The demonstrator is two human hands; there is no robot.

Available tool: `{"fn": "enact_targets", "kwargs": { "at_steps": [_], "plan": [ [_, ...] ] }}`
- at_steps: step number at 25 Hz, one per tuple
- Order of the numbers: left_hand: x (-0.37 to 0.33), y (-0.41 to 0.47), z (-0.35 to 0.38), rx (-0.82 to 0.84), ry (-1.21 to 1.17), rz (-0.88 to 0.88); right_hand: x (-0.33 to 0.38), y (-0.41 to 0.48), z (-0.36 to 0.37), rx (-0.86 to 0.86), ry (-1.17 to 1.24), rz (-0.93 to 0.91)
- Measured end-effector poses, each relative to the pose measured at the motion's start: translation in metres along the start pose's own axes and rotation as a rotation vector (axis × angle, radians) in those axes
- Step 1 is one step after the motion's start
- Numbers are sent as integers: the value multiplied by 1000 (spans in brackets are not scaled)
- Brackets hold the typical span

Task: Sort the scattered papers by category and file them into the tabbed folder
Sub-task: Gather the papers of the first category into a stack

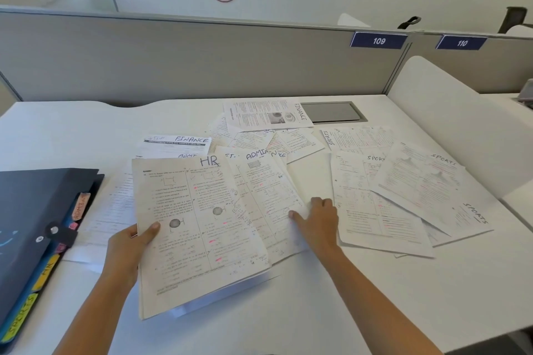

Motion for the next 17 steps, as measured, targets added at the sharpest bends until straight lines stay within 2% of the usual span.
{"fn": "enact_targets", "kwargs": {
  "at_steps": [2, 5, 8, 11, 13, 15, 17],
  "plan": [
    [-2, 0, -3, -2, -3, 9, 15, -4, 4, 57, 68, 121],
    [-3, 5, -10, -15, -20, 13, 18, 2, 1, 38, 235, 290],
    [0, 7, -14, -29, -30, 8, 29, 3, -3, 125, 114, 325],
    [3, 3, -12, -19, -46, -18, 50, -8, 3, 203, -38, 269],
    [4, 0, -12, -16, -43, -44, 54, -15, 7, 136, 69, 246],
    [4, 1, -17, -28, -42, -61, 45, -16, 5, 49, 271, 314],
    [5, 3, -24, -44, -42, -69, 30, -10, -4, -14, 372, 388]
  ]
}}
Point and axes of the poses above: each hand's wrist, its own y-axis towards the middle knuckle, its own z-axis out of the palm, x = y × z, the point moved 1 cm from there along y, towards the middle knuckle, and after that the axes turned 12 degrees about -x, right-handed, at the moved point
